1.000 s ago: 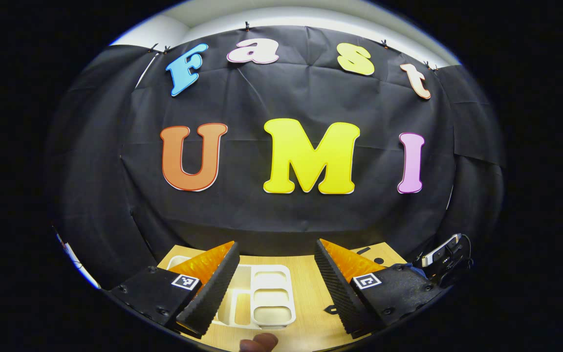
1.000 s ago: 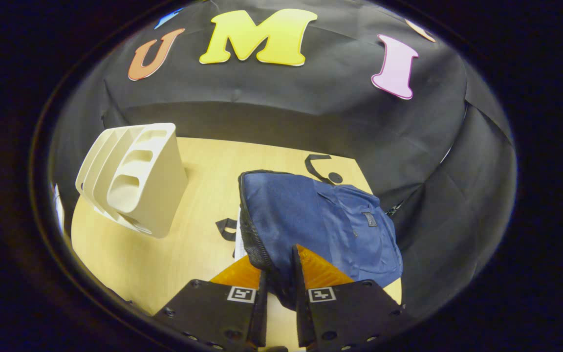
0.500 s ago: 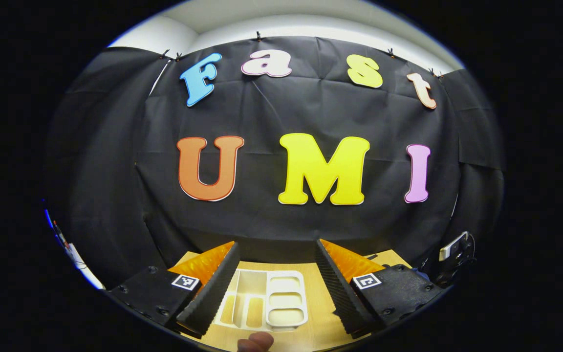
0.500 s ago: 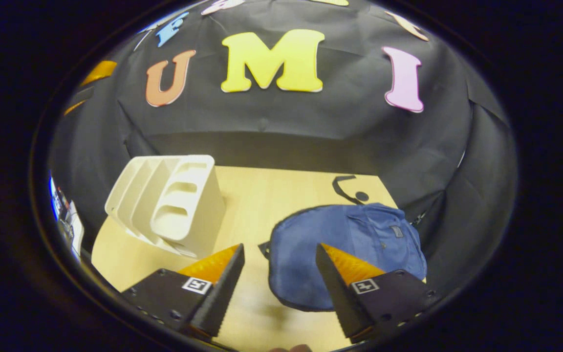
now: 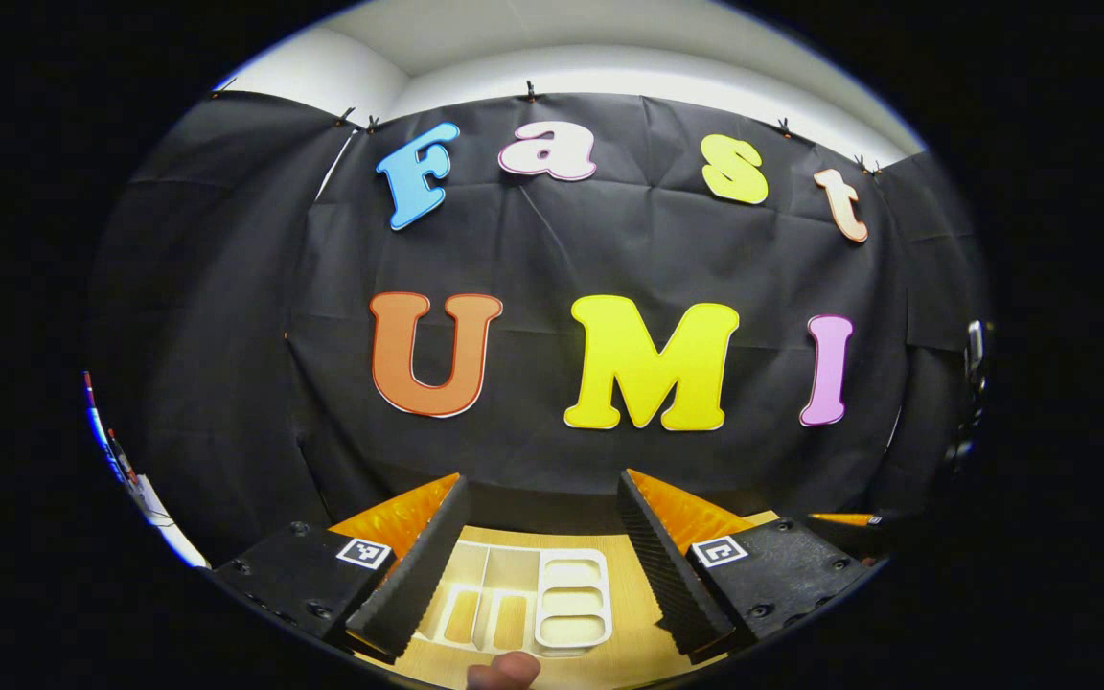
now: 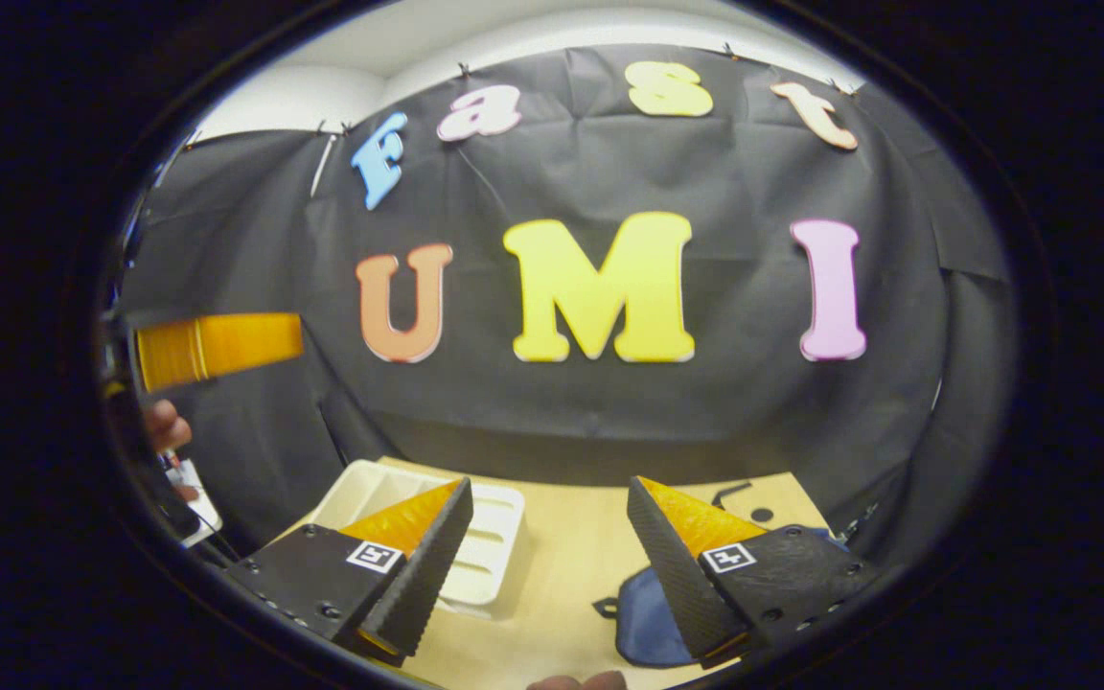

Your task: Open the schoolbag, grab two books from the bookshelf and put them into the schoolbag.

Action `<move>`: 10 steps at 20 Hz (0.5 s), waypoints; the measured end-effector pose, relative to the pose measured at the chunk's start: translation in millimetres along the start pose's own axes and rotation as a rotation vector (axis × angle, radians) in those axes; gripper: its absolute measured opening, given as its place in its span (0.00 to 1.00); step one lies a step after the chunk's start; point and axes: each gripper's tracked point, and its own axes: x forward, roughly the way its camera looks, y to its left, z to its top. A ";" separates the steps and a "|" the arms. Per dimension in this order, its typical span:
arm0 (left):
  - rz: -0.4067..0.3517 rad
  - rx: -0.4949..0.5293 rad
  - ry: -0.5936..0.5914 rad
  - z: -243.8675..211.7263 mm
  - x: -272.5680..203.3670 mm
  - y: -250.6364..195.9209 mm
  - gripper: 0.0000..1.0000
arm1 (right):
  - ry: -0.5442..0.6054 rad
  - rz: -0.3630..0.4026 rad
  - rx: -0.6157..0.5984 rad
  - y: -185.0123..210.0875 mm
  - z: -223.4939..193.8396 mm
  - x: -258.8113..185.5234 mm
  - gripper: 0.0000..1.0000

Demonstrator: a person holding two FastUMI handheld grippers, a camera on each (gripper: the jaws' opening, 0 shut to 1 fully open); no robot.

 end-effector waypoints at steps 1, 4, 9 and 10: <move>0.005 0.002 -0.013 6.0 -1.8 3.2 0.98 | -0.042 0.009 -0.003 4.8 15.3 -1.1 0.98; 0.015 0.003 -0.033 15.7 -4.1 7.2 0.98 | -0.106 0.041 -0.003 18.0 42.0 -7.6 0.97; 0.027 0.043 -0.107 31.0 -17.8 11.9 1.00 | -0.211 0.002 0.030 13.2 64.4 -20.5 0.97; 0.031 0.053 -0.116 30.4 -20.6 12.9 1.00 | -0.223 -0.013 0.037 9.0 68.4 -20.6 0.97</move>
